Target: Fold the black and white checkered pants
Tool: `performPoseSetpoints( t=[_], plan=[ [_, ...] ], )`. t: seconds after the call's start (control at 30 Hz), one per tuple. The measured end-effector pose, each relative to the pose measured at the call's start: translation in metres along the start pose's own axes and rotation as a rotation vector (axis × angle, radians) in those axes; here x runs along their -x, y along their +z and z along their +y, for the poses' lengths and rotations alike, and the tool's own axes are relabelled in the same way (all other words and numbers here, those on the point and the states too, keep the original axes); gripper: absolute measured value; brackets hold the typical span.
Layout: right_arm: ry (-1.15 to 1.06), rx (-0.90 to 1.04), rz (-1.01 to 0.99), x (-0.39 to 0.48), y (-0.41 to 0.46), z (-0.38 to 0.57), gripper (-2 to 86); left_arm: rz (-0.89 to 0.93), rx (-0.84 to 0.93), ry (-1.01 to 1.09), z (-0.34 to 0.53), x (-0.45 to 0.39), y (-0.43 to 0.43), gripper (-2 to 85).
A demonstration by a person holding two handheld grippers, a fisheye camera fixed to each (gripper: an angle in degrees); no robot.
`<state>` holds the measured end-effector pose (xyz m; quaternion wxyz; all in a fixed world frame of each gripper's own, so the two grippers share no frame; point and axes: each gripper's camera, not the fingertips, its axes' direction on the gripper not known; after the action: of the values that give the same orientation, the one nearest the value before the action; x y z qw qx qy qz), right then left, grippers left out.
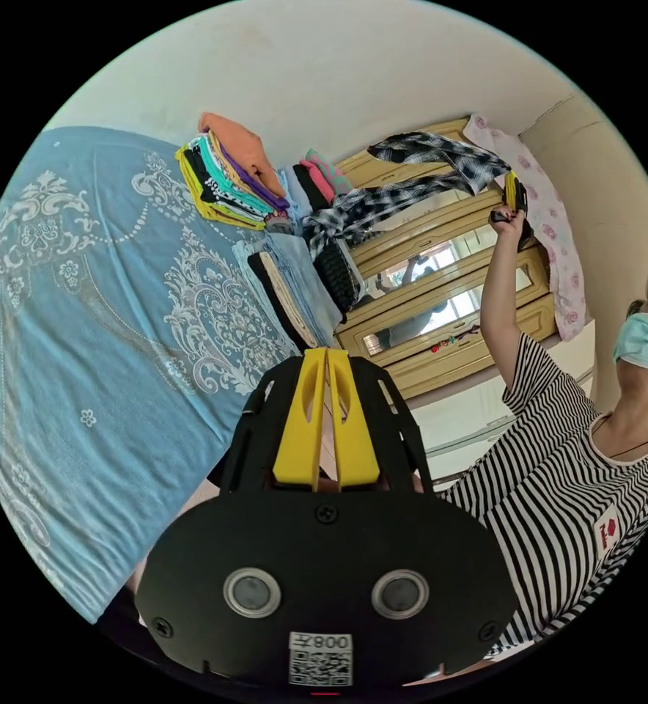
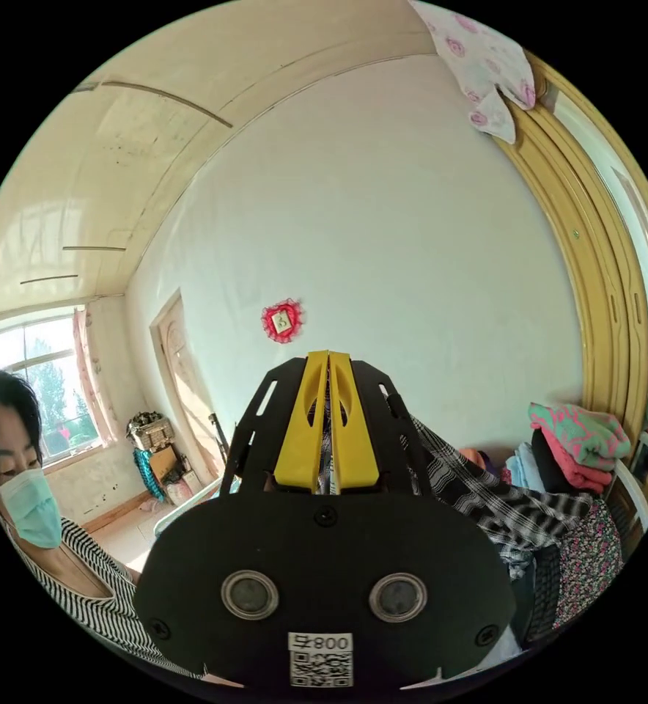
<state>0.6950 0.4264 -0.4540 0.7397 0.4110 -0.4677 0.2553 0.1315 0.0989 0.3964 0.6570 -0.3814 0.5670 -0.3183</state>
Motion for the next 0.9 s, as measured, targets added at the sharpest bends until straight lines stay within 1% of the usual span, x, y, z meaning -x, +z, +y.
performPoseSetpoints(
  t=[0.1, 0.17, 0.3, 0.57, 0.77, 0.9],
  plan=[
    [0.022, -0.014, -0.09, 0.043, -0.004, 0.008, -0.1, -0.026, -0.106, 0.066, 0.015, -0.031, -0.047, 3.2],
    [0.031, -0.004, -0.092, 0.067, -0.003, 0.017, -0.1, -0.042, -0.151, 0.122, 0.024, -0.052, -0.072, 4.5],
    [0.05, 0.005, -0.18, 0.113, -0.003, 0.04, -0.1, -0.043, -0.2, 0.203, 0.052, -0.092, -0.12, 5.4],
    [-0.063, -0.01, -0.262, 0.206, -0.012, 0.056, -0.1, -0.059, -0.27, 0.174, 0.117, -0.127, -0.187, 6.2],
    [-0.061, -0.002, -0.334, 0.238, -0.009, 0.074, -0.1, -0.16, -0.258, 0.162, 0.149, -0.152, -0.215, 10.4],
    [-0.054, 0.034, -0.375, 0.245, 0.002, 0.09, -0.1, -0.226, -0.209, 0.175, 0.162, -0.172, -0.22, 13.6]
  ],
)
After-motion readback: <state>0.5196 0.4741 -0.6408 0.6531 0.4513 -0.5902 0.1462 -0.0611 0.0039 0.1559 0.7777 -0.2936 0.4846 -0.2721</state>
